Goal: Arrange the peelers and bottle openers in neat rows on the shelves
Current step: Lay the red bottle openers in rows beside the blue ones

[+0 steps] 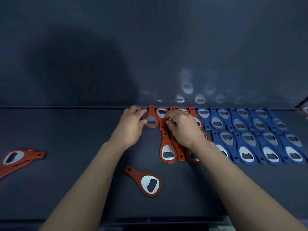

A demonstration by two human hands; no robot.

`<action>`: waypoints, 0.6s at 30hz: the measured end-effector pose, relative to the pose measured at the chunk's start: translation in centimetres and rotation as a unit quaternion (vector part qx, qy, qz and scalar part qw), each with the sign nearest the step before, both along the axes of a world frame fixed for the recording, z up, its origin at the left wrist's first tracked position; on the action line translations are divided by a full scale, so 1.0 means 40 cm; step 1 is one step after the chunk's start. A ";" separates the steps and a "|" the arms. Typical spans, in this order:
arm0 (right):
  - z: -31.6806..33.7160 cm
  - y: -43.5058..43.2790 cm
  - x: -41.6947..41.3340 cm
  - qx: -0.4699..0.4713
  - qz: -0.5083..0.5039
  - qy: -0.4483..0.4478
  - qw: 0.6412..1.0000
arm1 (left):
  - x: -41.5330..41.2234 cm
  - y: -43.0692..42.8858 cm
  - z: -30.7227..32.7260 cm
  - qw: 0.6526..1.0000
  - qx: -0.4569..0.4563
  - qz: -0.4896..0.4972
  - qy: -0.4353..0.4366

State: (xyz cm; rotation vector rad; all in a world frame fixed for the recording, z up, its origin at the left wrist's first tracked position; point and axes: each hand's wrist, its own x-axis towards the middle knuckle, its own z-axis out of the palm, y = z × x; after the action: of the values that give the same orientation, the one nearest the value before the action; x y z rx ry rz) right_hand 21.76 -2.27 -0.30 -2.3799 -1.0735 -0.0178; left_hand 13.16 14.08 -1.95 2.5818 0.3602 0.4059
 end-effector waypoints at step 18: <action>0.018 0.270 -0.285 -0.133 0.245 0.058 0.959 | -0.473 0.196 0.012 0.869 0.051 0.455 0.186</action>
State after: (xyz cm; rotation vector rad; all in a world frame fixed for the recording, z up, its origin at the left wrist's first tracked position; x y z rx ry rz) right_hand 10.36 8.53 0.40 -2.2336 -1.6615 0.4621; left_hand -5.77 21.90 -1.47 2.4115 1.7534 0.2190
